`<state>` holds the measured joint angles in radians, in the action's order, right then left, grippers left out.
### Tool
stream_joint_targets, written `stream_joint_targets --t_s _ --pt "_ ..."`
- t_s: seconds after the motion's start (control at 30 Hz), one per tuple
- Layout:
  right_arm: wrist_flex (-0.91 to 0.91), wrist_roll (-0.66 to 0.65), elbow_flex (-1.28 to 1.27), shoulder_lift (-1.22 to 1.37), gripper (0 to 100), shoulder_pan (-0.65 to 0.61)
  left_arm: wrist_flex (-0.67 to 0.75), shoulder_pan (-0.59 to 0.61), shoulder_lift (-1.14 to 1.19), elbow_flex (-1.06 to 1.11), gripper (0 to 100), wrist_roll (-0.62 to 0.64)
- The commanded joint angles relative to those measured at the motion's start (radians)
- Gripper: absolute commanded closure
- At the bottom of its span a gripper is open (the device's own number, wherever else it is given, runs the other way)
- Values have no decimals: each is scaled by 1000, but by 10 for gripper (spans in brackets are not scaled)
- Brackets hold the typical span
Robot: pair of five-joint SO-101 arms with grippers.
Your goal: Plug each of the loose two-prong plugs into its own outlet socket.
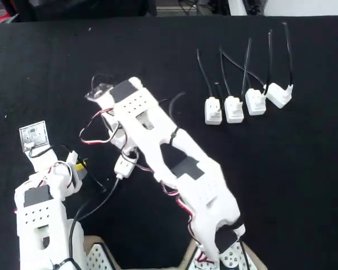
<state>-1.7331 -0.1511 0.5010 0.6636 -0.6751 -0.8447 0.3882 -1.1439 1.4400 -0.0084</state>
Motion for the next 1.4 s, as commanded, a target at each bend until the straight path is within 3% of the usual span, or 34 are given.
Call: stream_joint_targets --t_s 0.0,0.7,0.9,1.13,1.37 --pt "15 -28 28 18 988 -40 9 10 -11 -19 712 -6" --pt "224 -29 1 48 988 -81 9 10 -11 -19 712 -6" --pt "129 -68 4 47 988 -68 9 10 -11 -21 712 -6" --pt "80 -40 -8 39 988 34 11 12 -11 -21 712 -6" --pt "100 11 -5 45 988 -3 11 12 -11 -21 712 -6"
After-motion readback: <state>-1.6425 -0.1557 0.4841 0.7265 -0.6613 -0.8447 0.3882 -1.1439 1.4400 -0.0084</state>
